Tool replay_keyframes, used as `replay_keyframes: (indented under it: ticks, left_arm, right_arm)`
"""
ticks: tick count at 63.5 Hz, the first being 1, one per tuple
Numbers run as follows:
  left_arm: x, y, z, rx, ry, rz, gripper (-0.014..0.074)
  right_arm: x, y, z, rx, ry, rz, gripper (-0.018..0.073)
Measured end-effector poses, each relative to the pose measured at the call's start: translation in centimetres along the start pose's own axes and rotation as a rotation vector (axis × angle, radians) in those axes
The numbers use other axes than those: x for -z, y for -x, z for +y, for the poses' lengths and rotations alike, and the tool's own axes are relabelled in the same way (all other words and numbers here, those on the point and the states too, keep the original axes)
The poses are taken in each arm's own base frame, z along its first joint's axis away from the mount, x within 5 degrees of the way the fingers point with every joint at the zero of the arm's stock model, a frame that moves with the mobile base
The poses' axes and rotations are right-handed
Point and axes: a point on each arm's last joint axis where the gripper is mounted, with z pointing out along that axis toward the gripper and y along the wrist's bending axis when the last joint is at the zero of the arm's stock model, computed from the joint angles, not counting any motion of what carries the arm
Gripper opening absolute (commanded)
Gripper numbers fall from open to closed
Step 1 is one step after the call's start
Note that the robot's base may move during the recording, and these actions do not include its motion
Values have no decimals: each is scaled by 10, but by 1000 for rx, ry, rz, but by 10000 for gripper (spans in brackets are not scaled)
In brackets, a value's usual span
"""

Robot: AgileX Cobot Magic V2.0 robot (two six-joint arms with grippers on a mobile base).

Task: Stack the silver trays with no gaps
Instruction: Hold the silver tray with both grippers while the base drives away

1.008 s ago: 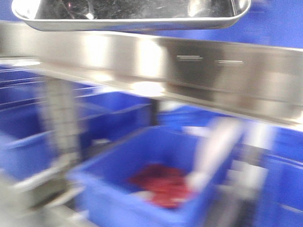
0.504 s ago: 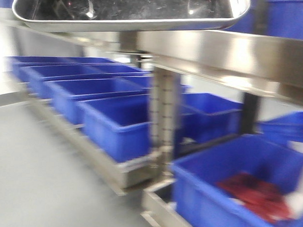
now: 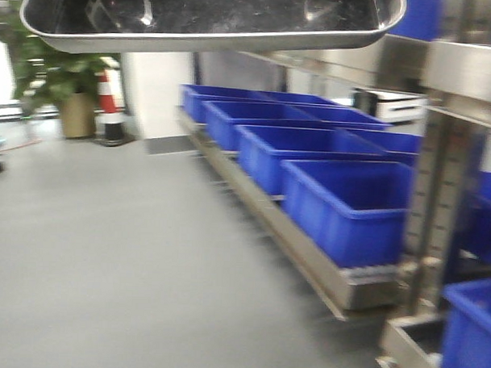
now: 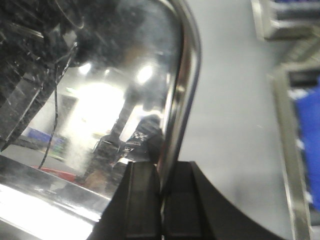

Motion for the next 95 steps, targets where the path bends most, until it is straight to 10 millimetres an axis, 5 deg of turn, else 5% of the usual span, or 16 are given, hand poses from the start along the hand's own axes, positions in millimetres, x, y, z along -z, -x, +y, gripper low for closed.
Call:
replay_keyframes:
  ticks: [95]
  left_arm:
    - [0, -1, 0, 1, 1, 9, -48]
  right_arm:
    - [1, 0, 0, 0, 0, 0, 21]
